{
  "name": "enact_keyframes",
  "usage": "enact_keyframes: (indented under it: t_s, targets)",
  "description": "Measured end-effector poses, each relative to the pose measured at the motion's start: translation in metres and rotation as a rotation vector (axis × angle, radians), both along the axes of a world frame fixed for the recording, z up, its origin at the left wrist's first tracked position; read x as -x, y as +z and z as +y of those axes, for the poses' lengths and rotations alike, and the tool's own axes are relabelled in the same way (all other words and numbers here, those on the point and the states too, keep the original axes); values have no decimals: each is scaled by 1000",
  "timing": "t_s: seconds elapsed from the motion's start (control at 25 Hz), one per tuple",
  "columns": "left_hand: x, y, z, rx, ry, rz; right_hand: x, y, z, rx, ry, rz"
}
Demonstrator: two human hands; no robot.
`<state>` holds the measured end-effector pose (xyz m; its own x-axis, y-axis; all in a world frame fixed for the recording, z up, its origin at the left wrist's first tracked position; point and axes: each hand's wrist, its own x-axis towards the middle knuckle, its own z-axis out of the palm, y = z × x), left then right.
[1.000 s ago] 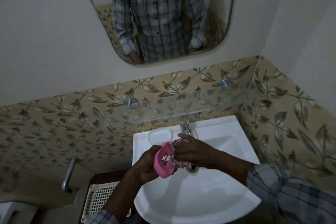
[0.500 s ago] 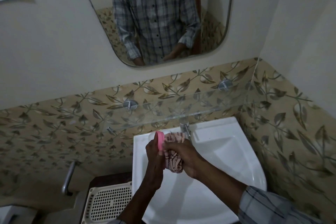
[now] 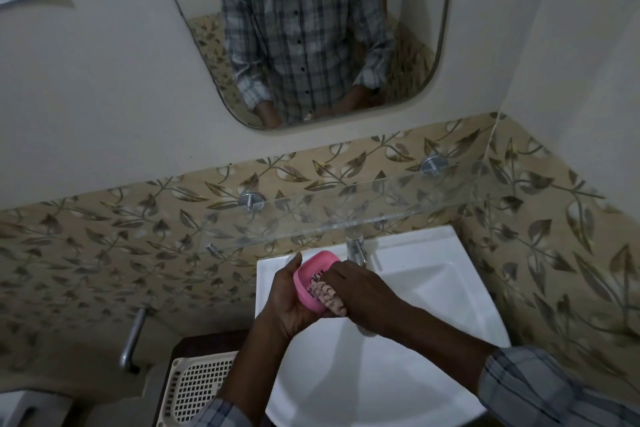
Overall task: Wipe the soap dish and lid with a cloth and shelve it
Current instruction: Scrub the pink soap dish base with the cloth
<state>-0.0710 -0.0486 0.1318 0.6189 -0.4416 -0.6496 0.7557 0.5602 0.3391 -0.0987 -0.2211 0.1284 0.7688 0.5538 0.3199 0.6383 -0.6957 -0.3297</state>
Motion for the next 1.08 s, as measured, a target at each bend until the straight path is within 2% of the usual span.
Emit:
enact_keyframes:
  t_s: [0.04, 0.08, 0.16, 0.2, 0.24, 0.32, 0.36, 0.4, 0.48, 0.56, 0.6, 0.68, 0.72, 0.76, 0.8, 0.84, 0.96, 1.0, 1.08]
  targets:
    - [1, -3, -6, -48, 32, -7, 3, 1, 10, -38, -86, 124]
    - [3, -7, -12, -107, 57, -31, 5, 0, 22, -165, -212, 291]
    - [5, -17, -14, -220, 58, -86, 15, -1, 38, -541, -424, 591]
    - [5, -18, -10, -242, 41, -97, 22, -3, 39, -663, -431, 593]
    - [3, -16, -5, -234, -6, -76, 27, -7, 35, -663, -349, 444]
    - [1, -13, 6, -175, -136, -17, 26, -25, 10, -411, -26, -79]
    - [3, -13, 10, -153, -191, -4, 17, -27, -10, -285, 152, -251]
    - [6, -15, 13, -155, -234, -3, 5, -25, -27, -178, 263, -317]
    - [9, -17, 11, -163, -228, -17, -10, -26, -41, -97, 288, -327]
    - [11, -21, 0, -179, -140, -52, -1, -36, -20, -139, 74, -141]
    - [13, -26, -5, -227, -95, -84, 9, -39, -3, -221, -60, 58]
    - [18, -38, -6, -326, 12, -127, 20, -33, 21, -548, -296, 553]
    - [19, -42, -3, -318, 56, -146, 18, -30, 22, -760, -390, 721]
    - [19, -44, 1, -276, 93, -154, 14, -25, 18, -912, -475, 755]
    - [17, -44, 5, -226, 129, -148, 11, -19, 13, -922, -548, 657]
    - [16, -44, 6, -184, 146, -136, 7, -17, 8, -819, -567, 484]
    - [18, -35, 0, -72, 116, -126, 15, -20, 18, -428, -315, 75]
    - [19, -33, -1, -51, 115, -126, 21, -25, 23, -355, -233, 5]
    - [19, -29, -1, -34, 143, -128, 22, -32, 19, -363, -119, -60]
